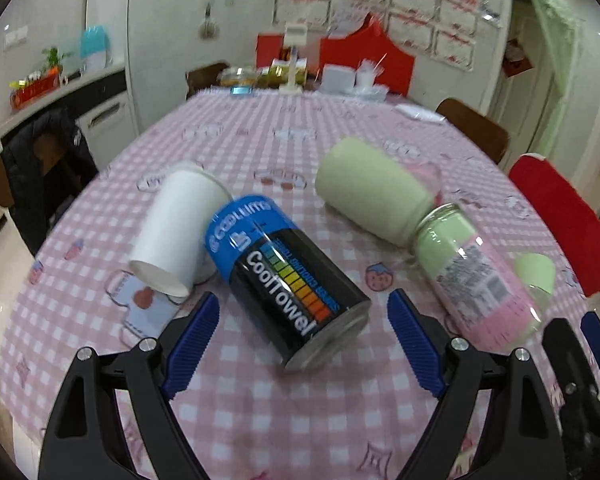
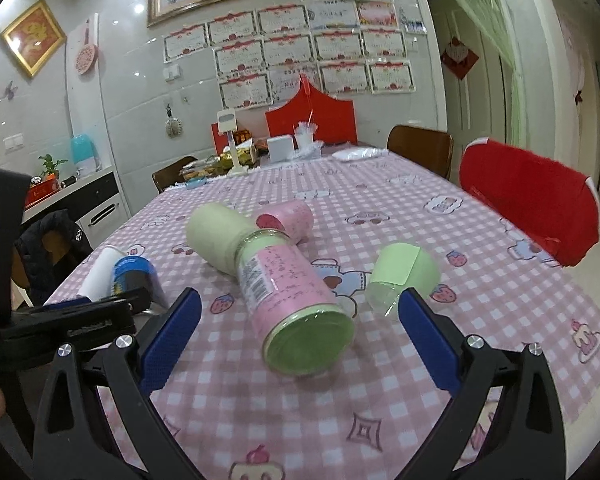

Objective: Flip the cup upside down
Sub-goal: 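Move the right tool toward the blue-and-black CoolTowel can lying on its side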

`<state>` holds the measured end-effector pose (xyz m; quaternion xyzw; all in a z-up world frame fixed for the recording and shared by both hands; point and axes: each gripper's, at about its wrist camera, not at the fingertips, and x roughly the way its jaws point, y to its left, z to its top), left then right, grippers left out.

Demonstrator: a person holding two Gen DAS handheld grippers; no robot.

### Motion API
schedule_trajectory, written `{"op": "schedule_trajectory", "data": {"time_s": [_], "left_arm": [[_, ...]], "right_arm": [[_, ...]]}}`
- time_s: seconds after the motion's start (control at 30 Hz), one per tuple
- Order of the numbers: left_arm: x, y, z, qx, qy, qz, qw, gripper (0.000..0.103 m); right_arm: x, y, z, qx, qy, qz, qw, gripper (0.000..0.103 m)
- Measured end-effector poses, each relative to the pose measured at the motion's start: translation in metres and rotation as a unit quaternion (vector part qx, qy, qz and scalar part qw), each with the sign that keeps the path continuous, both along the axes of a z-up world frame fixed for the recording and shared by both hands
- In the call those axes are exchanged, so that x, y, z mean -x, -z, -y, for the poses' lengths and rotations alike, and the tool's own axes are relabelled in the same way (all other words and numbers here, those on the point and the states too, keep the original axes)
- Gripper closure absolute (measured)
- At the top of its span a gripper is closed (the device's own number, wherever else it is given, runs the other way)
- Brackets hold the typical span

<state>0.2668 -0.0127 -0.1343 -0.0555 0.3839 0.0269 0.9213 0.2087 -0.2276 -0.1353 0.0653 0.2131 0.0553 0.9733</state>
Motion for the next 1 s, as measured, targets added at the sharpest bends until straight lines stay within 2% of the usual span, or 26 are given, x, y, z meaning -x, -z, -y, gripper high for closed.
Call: {"op": "schedule_trajectory", "data": {"time_s": [0.13, 0.33, 0.6, 0.8, 1.0], "left_arm": [[-0.021, 0.011, 0.001, -0.009, -0.020, -0.027, 0.9994, 0.018], [-0.032, 0.021, 0.006, -0.024, -0.017, -0.050, 0.9983, 0.018], [-0.027, 0.022, 0.001, -0.012, -0.002, -0.051, 0.9986, 0.023], [-0.011, 0.021, 0.004, -0.003, 0.030, -0.050, 0.9983, 0.027], [0.016, 0.019, 0.007, 0.026, 0.093, -0.052, 0.9940, 0.028]], "right_arm": [[-0.018, 0.006, 0.004, -0.017, -0.016, -0.024, 0.999, 0.008], [-0.032, 0.014, 0.000, -0.009, -0.034, -0.052, 0.998, 0.008], [-0.032, 0.014, 0.002, -0.014, -0.031, -0.061, 0.998, 0.008], [-0.024, 0.011, 0.001, -0.010, -0.024, -0.063, 0.998, 0.008], [-0.007, 0.008, -0.004, 0.003, -0.017, -0.062, 0.998, 0.008]]}}
